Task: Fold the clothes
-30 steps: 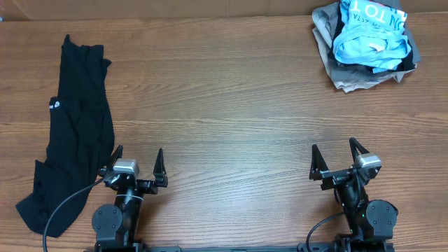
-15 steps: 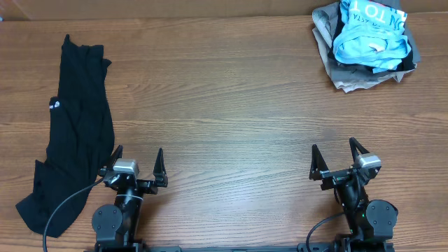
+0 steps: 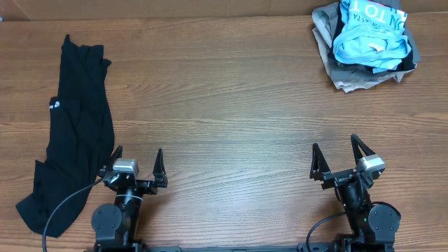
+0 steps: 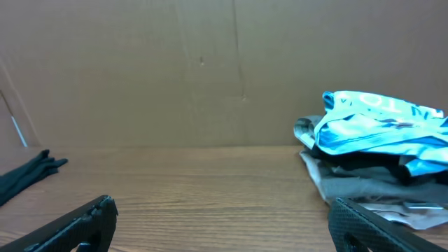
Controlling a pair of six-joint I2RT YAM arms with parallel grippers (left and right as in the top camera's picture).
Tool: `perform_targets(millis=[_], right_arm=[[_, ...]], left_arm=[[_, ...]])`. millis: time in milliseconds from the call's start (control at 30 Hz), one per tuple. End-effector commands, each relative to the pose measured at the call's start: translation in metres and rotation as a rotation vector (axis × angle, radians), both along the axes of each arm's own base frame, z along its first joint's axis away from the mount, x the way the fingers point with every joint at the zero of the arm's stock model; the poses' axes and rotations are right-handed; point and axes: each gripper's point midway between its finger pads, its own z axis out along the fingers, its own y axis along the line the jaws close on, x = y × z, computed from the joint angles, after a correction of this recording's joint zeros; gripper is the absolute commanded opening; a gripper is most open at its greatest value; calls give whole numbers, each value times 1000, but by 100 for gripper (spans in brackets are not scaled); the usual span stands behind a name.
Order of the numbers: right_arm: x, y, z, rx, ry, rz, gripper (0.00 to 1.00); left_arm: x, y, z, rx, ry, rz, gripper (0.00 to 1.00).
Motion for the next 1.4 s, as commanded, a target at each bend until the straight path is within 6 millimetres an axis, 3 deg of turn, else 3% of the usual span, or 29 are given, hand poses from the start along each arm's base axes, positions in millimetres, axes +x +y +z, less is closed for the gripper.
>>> perform_targets(millis=[0, 233, 467, 600, 867, 967, 1100, 1167, 1233, 1367], right_arm=[[-8, 3, 31, 21, -58, 20, 100], [-11, 6, 68, 20, -36, 32, 100], [8, 15, 96, 22, 91, 91, 100], [28, 20, 95, 34, 242, 126, 100], [73, 34, 62, 91, 619, 220, 100], [94, 50, 44, 129, 688, 334, 100], [102, 63, 23, 170, 755, 423, 100], [102, 65, 12, 187, 796, 440, 100], [102, 65, 4, 195, 829, 440, 100], [102, 65, 2, 189, 829, 438, 100]], left_arm=[[-3, 10, 32, 12, -19, 55, 100], [8, 14, 64, 13, 62, 77, 100], [40, 17, 89, 11, 300, 78, 100], [53, 17, 96, 63, 493, 53, 100], [84, 20, 104, 201, 695, -14, 100], [110, 26, 90, 142, 714, 23, 100], [126, 47, 59, 82, 795, 83, 98], [130, 67, 35, 55, 864, 126, 87], [133, 94, 7, 8, 936, 187, 85], [133, 128, -31, -69, 1025, 270, 78]])
